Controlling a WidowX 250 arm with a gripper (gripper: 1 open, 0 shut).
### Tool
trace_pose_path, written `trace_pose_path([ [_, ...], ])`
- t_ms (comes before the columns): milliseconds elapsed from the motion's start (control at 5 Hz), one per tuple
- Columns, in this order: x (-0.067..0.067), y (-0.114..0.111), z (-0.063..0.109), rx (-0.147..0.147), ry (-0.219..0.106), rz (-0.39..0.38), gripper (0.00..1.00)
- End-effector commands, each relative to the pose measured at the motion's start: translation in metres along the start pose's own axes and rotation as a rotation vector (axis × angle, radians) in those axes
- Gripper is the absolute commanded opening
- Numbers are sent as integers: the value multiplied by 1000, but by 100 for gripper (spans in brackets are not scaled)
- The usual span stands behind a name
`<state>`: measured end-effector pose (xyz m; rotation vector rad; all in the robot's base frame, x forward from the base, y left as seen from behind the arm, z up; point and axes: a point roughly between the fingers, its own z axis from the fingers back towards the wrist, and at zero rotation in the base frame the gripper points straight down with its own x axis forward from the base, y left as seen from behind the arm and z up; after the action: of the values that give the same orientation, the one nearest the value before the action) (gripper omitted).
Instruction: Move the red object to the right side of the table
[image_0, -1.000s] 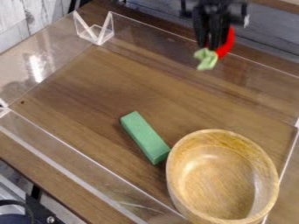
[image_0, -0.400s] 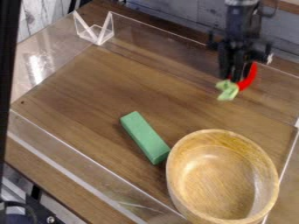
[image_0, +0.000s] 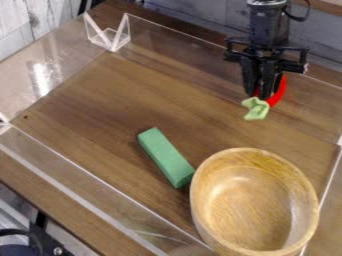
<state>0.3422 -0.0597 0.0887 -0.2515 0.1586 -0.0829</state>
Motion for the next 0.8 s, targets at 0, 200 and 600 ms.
trace_pose_path([
  [0, 2, -4, 22, -1, -80, 1, 100],
  [200, 4, -11, 21, 2, -66, -28, 100],
  [600, -6, 1, 39, 34, -64, -3, 100],
])
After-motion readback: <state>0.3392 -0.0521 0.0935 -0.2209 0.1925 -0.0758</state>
